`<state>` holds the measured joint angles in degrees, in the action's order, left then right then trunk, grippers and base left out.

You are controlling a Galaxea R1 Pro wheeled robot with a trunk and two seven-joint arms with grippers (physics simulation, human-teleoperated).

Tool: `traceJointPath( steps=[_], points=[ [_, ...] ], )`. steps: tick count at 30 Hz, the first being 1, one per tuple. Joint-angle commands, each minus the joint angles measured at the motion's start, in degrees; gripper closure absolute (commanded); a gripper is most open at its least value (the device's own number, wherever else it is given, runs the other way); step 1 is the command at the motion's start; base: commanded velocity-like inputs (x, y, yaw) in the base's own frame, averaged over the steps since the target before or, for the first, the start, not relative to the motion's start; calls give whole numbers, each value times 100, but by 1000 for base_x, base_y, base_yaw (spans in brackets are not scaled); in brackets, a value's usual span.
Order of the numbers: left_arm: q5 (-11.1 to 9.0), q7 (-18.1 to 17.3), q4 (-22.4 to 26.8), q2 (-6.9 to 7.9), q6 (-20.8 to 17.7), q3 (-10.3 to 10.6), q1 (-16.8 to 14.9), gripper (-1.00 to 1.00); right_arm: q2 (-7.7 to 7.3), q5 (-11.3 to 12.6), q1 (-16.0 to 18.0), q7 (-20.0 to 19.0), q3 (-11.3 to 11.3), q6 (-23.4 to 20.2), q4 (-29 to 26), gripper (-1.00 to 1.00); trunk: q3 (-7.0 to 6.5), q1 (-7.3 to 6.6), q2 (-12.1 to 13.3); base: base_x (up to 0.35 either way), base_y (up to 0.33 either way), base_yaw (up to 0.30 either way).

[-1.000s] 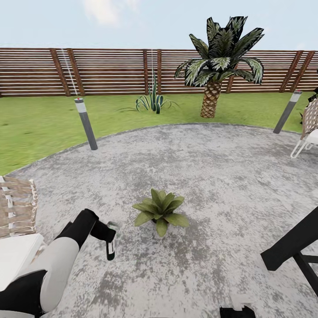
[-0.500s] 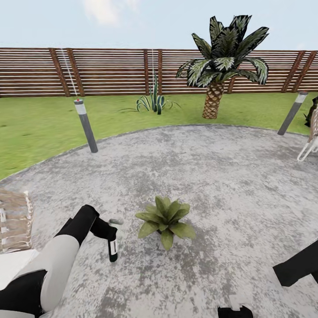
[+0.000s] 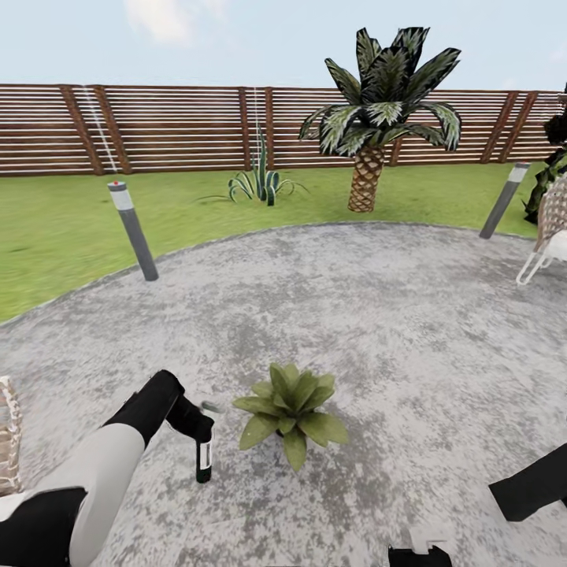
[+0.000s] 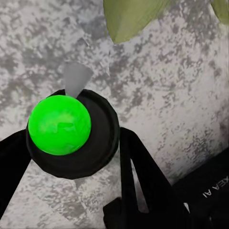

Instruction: Pick up the pesticide atomizer in the garden and spray insectifuge to fully cover both potted plants in the garden.

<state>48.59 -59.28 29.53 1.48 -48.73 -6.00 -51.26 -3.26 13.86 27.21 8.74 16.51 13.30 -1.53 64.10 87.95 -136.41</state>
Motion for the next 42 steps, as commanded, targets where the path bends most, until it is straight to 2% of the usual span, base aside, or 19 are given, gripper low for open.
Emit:
traceJointPath(
  steps=[1,3,4,6,12,21,24,25,26,27,30,32,36,39,41,42],
  points=[
    [76,-176,10,-1,-17,94,0,100,-3,53,3,12,47,14,3,-100,5,-1,-2,2,0,-279],
    [73,-276,-1,35,-21,367,6,100,-6,54,3,13,46,17,3,-100,5,-1,-2,1,0,-129],
    [72,-309,-371,91,-22,476,80,100,-20,42,3,13,45,22,3,-100,5,-1,-2,0,0,-7],
    [110,-303,-881,80,-14,486,98,100,-34,37,3,13,45,23,3,-100,5,-1,-2,0,0,-2],
    [112,-303,-897,87,-22,486,99,100,-34,29,-3,13,48,22,3,-100,5,-1,-2,8,0,0],
    [113,-303,-843,38,-26,489,92,100,-21,29,-22,13,54,14,3,-100,5,-1,-2,177,0,0],
    [110,-308,-857,79,-20,489,70,100,-17,29,-23,13,54,14,3,-100,5,-1,-2,9,0,0],
    [146,-334,-883,92,-21,509,39,100,-17,29,-23,13,54,14,3,-100,5,-1,-2,1,0,0],
    [445,-767,-888,97,-16,817,13,100,-23,36,-23,13,53,14,3,-100,5,-1,-2,0,0,0],
    [628,-1059,-860,98,-15,999,35,100,-24,36,-23,13,54,16,3,-100,5,-1,-2,0,0,0],
    [877,-1468,-834,130,5,1208,78,100,-22,31,-23,13,54,18,3,-100,5,-1,-2,0,0,0],
    [918,-1540,-824,164,19,1245,298,100,-25,29,-23,13,54,15,3,-100,5,-1,-2,0,0,0],
    [923,-1556,-734,170,13,1218,383,100,-24,30,-23,13,52,22,3,-100,5,-1,-2,0,0,0],
    [924,-1595,-516,178,-14,1202,326,100,-23,32,-23,13,54,23,3,-100,5,-1,-2,0,0,0],
    [919,-1608,-423,159,-24,1202,175,100,-27,35,-23,13,52,25,3,-100,5,-1,-2,0,0,0],
    [912,-1614,-407,140,-27,1205,-3,100,-31,36,-23,13,53,24,3,-100,5,-1,-2,0,0,0]
  ],
)
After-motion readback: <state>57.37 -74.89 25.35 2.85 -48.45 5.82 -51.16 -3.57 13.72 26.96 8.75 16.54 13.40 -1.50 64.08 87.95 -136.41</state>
